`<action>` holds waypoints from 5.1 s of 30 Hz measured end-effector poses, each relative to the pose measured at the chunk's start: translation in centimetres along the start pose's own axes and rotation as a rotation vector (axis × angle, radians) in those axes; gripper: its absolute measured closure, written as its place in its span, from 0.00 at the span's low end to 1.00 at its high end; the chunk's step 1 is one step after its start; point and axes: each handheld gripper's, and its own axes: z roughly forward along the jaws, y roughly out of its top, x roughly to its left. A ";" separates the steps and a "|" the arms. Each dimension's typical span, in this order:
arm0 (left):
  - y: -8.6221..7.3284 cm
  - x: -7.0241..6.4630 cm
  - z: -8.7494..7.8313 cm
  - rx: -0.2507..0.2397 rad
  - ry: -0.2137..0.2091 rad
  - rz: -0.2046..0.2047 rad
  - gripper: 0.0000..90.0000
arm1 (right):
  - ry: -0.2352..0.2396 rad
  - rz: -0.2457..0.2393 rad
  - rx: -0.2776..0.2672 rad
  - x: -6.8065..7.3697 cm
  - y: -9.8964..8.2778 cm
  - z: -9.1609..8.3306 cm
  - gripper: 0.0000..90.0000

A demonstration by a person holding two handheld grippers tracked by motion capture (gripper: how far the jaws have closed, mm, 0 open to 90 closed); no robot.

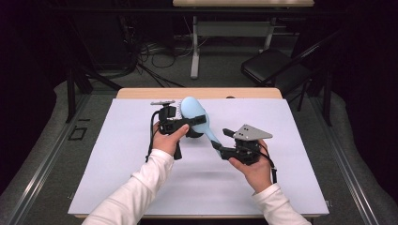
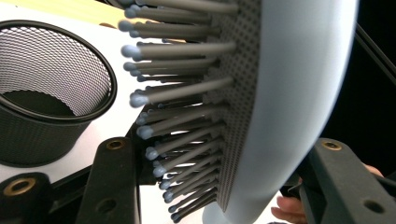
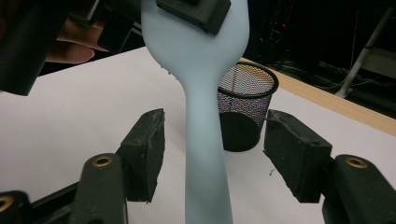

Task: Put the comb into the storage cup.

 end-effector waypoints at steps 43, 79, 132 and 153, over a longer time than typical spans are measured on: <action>2.5 0.0 -1.3 -0.035 0.050 0.039 0.54 | 0.025 0.074 0.069 0.3 0.9 -0.2 0.00; 5.5 -0.8 -2.4 -0.068 0.127 0.143 0.54 | 0.003 0.081 0.066 0.0 0.9 -0.4 0.00; 8.1 -1.2 -1.9 -0.106 0.229 0.265 0.54 | 0.007 0.082 0.087 -0.2 0.5 -0.2 0.00; 8.9 -1.0 -1.7 -0.168 0.316 0.364 0.54 | 0.006 0.080 0.089 -0.3 0.5 -0.2 0.01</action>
